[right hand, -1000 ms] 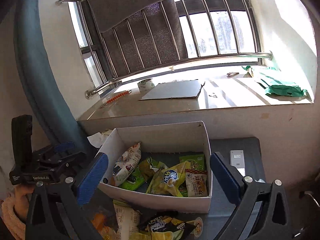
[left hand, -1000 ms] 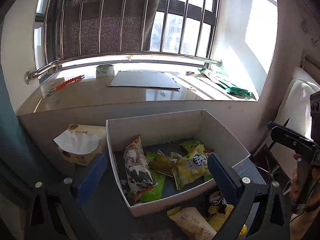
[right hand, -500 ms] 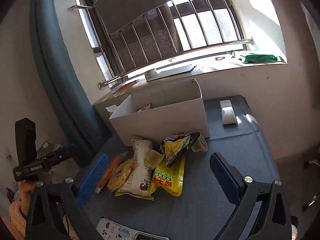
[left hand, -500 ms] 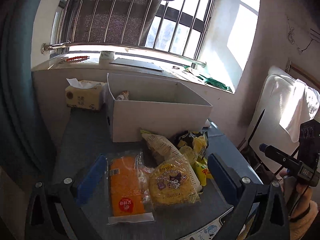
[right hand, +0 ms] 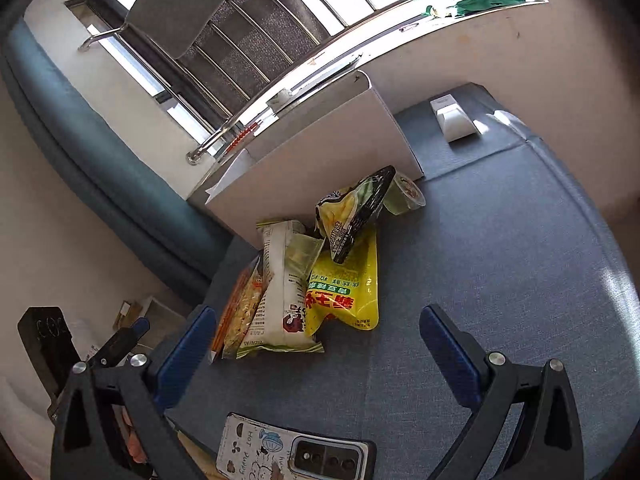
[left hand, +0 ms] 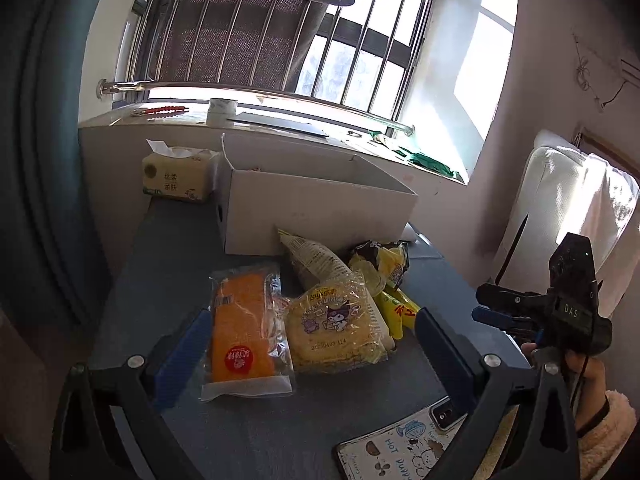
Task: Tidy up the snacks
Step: 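Grasp the black-and-yellow snack bag with the right gripper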
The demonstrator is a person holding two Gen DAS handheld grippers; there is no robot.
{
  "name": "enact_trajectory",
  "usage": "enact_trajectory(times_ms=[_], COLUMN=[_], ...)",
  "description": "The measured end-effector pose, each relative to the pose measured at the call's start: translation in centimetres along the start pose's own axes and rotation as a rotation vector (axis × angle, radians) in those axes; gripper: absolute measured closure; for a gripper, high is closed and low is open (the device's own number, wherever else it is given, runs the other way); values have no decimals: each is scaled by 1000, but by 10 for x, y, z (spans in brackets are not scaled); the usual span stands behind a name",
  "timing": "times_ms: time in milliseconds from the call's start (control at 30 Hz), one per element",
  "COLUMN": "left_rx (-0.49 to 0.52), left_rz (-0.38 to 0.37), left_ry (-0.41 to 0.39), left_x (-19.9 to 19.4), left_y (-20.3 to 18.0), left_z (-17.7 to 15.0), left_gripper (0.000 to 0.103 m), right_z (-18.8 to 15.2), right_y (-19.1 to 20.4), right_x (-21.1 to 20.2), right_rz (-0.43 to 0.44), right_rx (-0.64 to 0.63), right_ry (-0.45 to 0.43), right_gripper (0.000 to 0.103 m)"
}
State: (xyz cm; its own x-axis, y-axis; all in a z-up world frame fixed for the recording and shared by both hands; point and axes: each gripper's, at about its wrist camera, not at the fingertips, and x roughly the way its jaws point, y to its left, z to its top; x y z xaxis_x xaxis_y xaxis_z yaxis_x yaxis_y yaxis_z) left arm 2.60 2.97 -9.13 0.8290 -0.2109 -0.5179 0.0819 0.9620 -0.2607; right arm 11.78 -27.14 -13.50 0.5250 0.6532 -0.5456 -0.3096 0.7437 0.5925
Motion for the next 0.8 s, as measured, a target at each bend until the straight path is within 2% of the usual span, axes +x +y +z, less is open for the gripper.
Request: enact_trajectory(times_ms=[200, 467, 667, 700, 733, 767, 800], left_rx=[7, -36, -58, -62, -66, -69, -68], left_rz=[9, 3, 6, 3, 9, 14, 13], left_ry=[24, 37, 51, 50, 50, 51, 54], left_x=[4, 6, 10, 9, 9, 8, 8], left_y=[2, 18, 26, 27, 28, 29, 29], left_z=[-3, -8, -12, -12, -13, -14, -14], left_gripper=[0, 0, 0, 0, 0, 0, 0], right_z=[31, 73, 85, 85, 86, 86, 85], right_y=[-7, -9, -12, -18, -21, -25, -30], right_x=[39, 101, 139, 141, 141, 141, 140], right_rz=[56, -30, -77, -60, -56, -73, -65], right_rx=[56, 114, 205, 247, 262, 265, 287], right_ry=[41, 143, 219, 210, 187, 172, 165], right_gripper=[0, 0, 0, 7, 31, 48, 50])
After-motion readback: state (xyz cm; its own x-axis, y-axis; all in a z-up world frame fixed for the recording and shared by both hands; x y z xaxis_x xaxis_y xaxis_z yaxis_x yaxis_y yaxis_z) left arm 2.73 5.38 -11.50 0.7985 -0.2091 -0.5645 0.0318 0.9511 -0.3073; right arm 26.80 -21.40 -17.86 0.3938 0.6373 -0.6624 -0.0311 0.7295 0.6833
